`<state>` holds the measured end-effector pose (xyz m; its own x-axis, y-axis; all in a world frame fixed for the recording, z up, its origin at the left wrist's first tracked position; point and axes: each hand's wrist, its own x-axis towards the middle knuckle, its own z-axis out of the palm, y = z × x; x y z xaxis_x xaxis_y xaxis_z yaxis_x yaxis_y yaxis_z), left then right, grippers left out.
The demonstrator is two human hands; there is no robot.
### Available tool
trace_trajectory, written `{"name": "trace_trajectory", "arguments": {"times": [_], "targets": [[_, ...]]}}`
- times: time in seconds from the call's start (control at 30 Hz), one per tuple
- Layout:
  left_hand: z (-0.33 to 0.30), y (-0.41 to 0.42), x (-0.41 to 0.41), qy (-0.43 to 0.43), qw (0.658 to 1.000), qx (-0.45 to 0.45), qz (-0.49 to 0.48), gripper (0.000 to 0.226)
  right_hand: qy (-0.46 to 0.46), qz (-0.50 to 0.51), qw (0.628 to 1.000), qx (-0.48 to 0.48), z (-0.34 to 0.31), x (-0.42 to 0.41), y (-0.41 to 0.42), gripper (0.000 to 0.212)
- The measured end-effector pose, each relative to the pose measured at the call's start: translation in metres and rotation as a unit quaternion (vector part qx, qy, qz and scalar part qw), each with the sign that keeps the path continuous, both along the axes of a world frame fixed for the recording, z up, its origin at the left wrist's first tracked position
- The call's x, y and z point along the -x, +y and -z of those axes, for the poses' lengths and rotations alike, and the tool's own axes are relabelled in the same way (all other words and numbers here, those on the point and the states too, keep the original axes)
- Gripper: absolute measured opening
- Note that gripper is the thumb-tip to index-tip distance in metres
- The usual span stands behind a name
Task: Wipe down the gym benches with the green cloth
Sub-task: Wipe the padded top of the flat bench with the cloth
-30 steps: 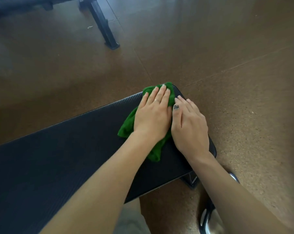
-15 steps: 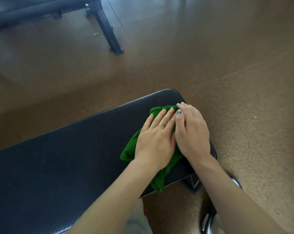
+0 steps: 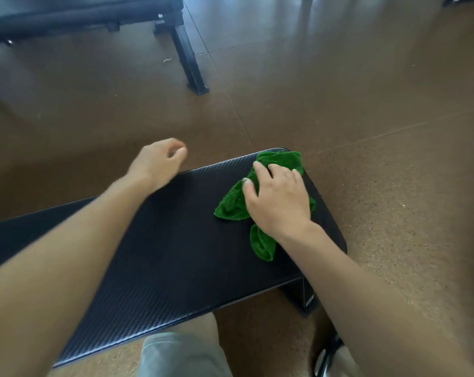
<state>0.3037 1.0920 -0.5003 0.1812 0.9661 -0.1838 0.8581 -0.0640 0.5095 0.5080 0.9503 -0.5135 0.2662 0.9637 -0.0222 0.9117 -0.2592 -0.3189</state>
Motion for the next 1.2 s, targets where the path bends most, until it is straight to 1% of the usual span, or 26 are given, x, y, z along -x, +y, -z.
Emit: {"name": "trace_trajectory", "arguments": {"times": [0.07, 0.1, 0.17, 0.27, 0.33, 0.37, 0.43, 0.53, 0.6, 0.67, 0.8, 0.87, 0.93, 1.03, 1.13, 1.2], "targets": [[0.016, 0.009, 0.03, 0.042, 0.996, 0.054, -0.06, 0.037, -0.019, 0.01, 0.999, 0.047, 0.008, 0.007, 0.003, 0.065], [0.023, 0.01, 0.039, 0.053, 0.994, 0.061, -0.079, 0.04, -0.03, 0.017, 0.998, 0.053, 0.015, 0.008, 0.001, 0.066], [0.034, 0.01, 0.044, 0.063, 0.992, 0.051, -0.092, 0.044, -0.04, 0.033, 0.998, 0.044, 0.025, 0.009, -0.001, 0.068], [0.04, 0.009, 0.04, 0.051, 0.993, 0.028, -0.099, 0.042, -0.039, 0.06, 0.997, 0.034, 0.032, 0.016, 0.007, 0.069], [0.042, 0.011, 0.039, 0.04, 0.994, 0.015, -0.099, 0.042, -0.034, 0.046, 0.998, 0.023, 0.033, 0.027, 0.014, 0.069], [0.044, 0.012, 0.04, 0.036, 0.995, 0.007, -0.097, 0.042, -0.03, 0.016, 0.999, 0.015, 0.032, 0.035, 0.013, 0.067], [0.047, 0.013, 0.042, 0.028, 0.995, -0.006, -0.096, 0.041, -0.031, -0.081, 0.996, -0.005, 0.033, 0.057, 0.002, 0.065], [0.051, 0.013, 0.043, 0.014, 0.995, -0.021, -0.097, 0.041, -0.024, -0.238, 0.971, 0.004, 0.028, 0.077, -0.034, 0.063], [0.053, 0.014, 0.045, -0.003, 0.995, -0.029, -0.099, 0.041, -0.023, -0.301, 0.953, 0.015, 0.025, 0.073, -0.05, 0.061], [0.056, 0.017, 0.046, -0.008, 0.995, -0.032, -0.098, 0.042, -0.022, -0.328, 0.944, 0.013, 0.024, 0.062, -0.043, 0.061], [0.058, 0.022, 0.044, -0.002, 0.995, -0.044, -0.09, 0.043, -0.039, -0.307, 0.951, -0.009, 0.031, 0.071, 0.022, 0.061], [0.059, 0.023, 0.044, -0.005, 0.995, -0.046, -0.087, 0.044, -0.047, -0.268, 0.962, -0.011, 0.036, 0.085, 0.06, 0.06], [0.06, 0.023, 0.045, -0.016, 0.995, -0.052, -0.089, 0.044, -0.056, -0.237, 0.97, -0.008, 0.038, 0.094, 0.077, 0.06], [0.06, 0.02, 0.045, -0.025, 0.994, -0.062, -0.089, 0.045, -0.062, -0.231, 0.971, -0.011, 0.036, 0.102, 0.049, 0.065], [0.06, 0.018, 0.044, -0.027, 0.993, -0.075, -0.082, 0.045, -0.054, -0.286, 0.957, -0.007, 0.035, 0.111, 0.006, 0.062], [0.061, 0.017, 0.043, -0.029, 0.993, -0.08, -0.079, 0.045, -0.056, -0.315, 0.947, -0.02, 0.036, 0.11, 0.006, 0.059]]}}
